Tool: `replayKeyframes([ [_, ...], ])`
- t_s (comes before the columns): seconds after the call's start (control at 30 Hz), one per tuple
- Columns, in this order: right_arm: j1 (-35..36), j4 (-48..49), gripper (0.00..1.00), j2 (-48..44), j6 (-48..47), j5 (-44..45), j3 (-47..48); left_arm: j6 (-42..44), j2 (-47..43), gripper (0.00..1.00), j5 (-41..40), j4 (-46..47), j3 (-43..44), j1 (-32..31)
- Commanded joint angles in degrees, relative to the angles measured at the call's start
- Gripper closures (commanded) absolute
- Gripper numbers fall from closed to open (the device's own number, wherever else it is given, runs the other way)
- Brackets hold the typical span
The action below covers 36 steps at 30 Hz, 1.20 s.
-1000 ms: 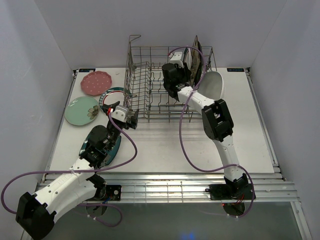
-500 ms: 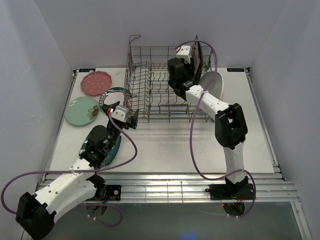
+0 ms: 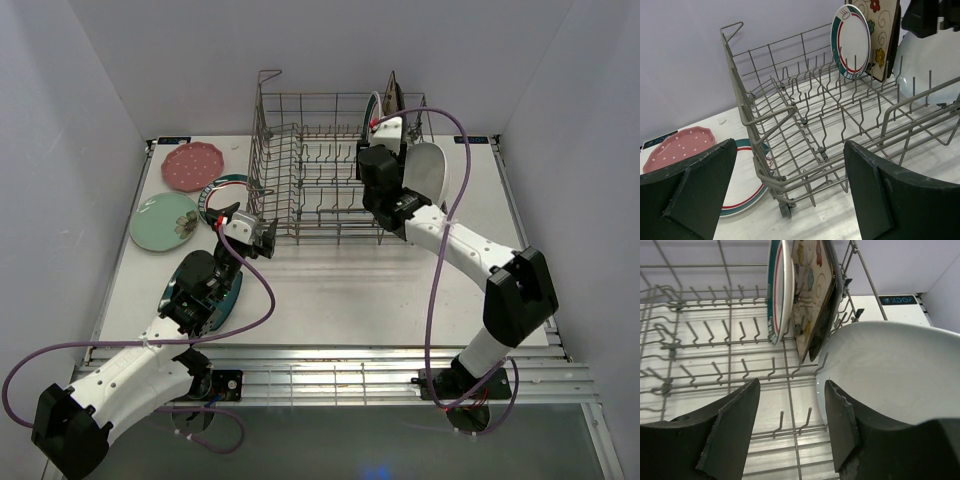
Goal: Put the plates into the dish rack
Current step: Insert the plate into the dish rack, then pick up the plate from the corner of the board.
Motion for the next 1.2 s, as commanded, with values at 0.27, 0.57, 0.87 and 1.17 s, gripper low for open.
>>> replayKeyframes([
  [0.27, 8.62, 4.68, 0.2, -16.44, 4.59, -3.78, -14.8, 0.76, -0.61, 0.02, 0.32, 0.43, -0.57, 0.37],
  [0.57, 13.37, 1.87, 0.1, -25.23, 9.77, -6.15, -24.03, 3.13, -1.49, 0.02, -1.26, -0.36, -0.22, 0.37],
  [0.87, 14.87, 1.43, 0.1, -35.16, 12.76, -11.16, -33.78, 5.86, -3.95, 0.02, -2.67, -4.58, 0.04, 0.46],
  [1.17, 14.96, 1.52, 0.1, -41.84, 14.44, -14.67, -39.85, 4.11, -5.1, 0.02, 3.38, -12.31, 1.01, 6.5],
])
